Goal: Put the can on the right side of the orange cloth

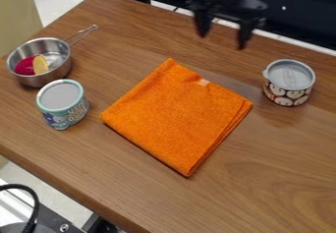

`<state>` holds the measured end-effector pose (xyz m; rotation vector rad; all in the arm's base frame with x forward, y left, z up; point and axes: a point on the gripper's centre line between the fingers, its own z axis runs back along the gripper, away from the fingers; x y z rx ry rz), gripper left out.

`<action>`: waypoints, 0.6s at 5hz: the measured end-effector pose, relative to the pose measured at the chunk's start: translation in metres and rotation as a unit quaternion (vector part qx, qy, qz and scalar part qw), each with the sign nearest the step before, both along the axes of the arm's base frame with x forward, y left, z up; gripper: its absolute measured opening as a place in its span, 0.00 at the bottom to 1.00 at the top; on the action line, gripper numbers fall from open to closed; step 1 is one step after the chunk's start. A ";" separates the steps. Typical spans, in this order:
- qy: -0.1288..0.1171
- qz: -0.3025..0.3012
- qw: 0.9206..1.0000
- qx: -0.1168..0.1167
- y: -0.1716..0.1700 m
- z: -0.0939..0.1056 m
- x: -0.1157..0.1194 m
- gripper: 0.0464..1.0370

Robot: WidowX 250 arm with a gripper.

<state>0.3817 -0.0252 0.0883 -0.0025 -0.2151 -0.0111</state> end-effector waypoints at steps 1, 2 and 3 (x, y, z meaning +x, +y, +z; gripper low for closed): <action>-0.009 -0.005 1.000 0.002 -0.028 -0.010 0.020 0.96; -0.040 -0.019 0.999 -0.013 -0.049 -0.011 0.031 0.96; -0.075 -0.045 0.996 -0.006 -0.066 -0.017 0.042 0.96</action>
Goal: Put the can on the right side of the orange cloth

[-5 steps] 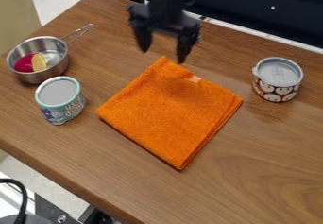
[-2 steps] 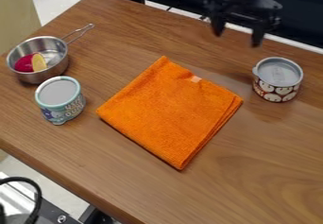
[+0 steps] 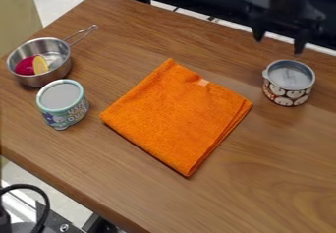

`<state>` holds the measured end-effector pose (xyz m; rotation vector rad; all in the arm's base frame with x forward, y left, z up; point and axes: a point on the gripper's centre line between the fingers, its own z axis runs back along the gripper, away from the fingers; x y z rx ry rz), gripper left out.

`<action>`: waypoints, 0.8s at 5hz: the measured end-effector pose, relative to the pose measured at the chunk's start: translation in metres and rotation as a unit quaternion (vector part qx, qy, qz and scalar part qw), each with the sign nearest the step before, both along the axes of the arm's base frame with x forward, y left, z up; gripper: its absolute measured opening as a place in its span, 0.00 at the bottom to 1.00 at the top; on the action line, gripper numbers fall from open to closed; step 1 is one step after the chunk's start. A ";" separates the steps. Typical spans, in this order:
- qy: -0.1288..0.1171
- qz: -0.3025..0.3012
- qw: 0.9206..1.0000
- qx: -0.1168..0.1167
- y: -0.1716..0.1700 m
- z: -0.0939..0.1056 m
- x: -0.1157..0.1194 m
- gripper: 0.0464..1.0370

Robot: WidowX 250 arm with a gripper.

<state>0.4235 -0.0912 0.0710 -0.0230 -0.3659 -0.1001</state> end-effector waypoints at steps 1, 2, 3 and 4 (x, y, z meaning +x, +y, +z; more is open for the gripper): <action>-0.033 -0.020 0.999 -0.008 -0.011 0.003 0.009 0.96; -0.029 -0.027 0.999 -0.013 -0.021 -0.005 0.016 0.96; -0.044 -0.052 0.997 -0.021 -0.026 -0.006 0.021 0.96; -0.033 -0.058 0.998 -0.018 -0.028 -0.015 0.023 0.96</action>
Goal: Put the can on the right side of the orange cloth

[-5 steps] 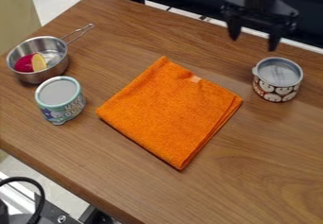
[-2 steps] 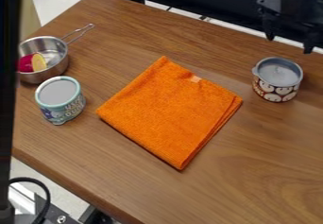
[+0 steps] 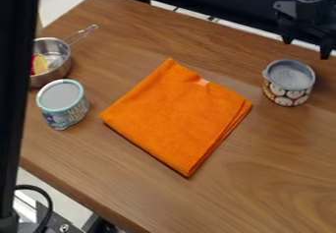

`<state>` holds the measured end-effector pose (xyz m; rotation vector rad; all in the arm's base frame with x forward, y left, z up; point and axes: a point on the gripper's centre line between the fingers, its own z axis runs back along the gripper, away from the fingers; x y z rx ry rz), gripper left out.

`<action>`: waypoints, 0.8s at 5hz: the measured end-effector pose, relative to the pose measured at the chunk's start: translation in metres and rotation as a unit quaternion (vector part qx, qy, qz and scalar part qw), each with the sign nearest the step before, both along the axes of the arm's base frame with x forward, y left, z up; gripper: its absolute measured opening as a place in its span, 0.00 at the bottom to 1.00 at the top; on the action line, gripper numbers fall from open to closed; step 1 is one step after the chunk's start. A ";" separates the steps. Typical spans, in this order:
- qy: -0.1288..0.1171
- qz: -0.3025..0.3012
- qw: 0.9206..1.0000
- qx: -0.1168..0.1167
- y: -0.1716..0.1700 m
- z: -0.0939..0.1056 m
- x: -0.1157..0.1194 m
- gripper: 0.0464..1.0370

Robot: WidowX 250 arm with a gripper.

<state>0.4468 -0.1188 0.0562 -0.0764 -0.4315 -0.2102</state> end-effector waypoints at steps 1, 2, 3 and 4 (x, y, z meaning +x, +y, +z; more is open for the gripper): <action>0.007 0.005 1.000 -0.001 0.001 0.000 0.001 0.96; 0.017 0.033 0.999 -0.008 0.000 -0.010 0.002 0.96; 0.031 0.105 0.994 -0.010 0.002 -0.010 0.001 0.96; 0.051 0.169 0.984 -0.004 -0.002 -0.017 -0.001 0.96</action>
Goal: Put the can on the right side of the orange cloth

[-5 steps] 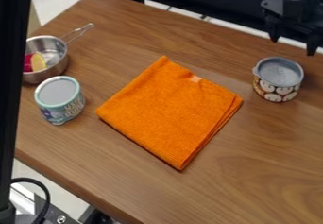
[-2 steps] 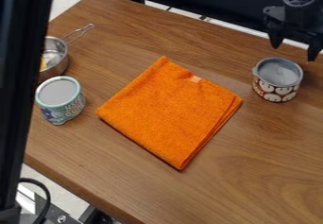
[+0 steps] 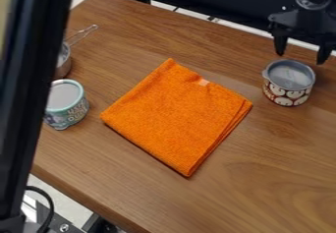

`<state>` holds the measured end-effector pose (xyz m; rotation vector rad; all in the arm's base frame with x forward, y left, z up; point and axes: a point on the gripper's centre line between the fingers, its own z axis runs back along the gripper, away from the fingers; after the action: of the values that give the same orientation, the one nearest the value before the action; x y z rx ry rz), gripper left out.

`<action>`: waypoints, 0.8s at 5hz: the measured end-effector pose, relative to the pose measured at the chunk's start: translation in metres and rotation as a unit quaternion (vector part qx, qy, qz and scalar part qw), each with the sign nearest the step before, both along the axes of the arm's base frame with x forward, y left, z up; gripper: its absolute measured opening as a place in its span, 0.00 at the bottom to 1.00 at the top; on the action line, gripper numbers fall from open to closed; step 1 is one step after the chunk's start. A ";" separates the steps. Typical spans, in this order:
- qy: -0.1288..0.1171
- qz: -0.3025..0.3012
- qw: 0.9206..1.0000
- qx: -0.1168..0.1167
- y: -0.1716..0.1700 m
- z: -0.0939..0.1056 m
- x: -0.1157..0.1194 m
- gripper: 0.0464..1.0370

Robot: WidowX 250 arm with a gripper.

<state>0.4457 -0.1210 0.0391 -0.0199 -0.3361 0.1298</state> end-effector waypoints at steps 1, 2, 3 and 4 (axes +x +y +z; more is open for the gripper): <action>0.008 0.001 1.000 0.021 0.000 -0.007 -0.008 0.96; 0.025 -0.002 0.999 0.030 -0.004 -0.014 -0.018 0.96; 0.049 -0.047 0.996 0.053 -0.001 -0.022 -0.034 0.96; 0.042 -0.072 0.995 0.060 0.004 -0.019 -0.056 0.96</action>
<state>0.3901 -0.1170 0.0198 0.0794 -0.2567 -0.0335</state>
